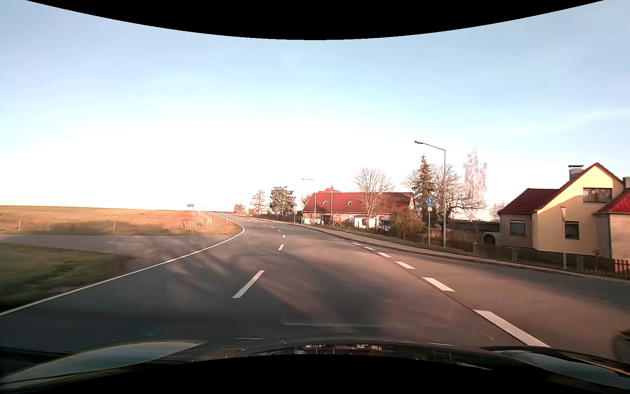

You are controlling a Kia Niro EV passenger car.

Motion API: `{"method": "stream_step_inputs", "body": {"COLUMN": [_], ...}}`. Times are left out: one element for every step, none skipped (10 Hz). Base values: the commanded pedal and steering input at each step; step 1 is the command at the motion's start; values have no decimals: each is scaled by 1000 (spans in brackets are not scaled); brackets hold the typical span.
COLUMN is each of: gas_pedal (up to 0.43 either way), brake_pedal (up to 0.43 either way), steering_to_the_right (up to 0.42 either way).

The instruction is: Follow the waypoints while adhering to traffic rules and regulations

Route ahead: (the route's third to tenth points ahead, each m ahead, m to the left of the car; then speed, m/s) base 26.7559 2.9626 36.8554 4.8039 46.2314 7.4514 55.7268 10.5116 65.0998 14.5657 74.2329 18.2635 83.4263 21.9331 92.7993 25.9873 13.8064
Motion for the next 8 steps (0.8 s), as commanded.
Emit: {"method": "stream_step_inputs", "body": {"gas_pedal": [150, 150, 150, 150, 150, 150, 150, 150], "brake_pedal": [0, 0, 0, 0, 0, 0, 0, 0], "steering_to_the_right": [-29, -26, -26, -26, -26, -27, -28, -31]}}
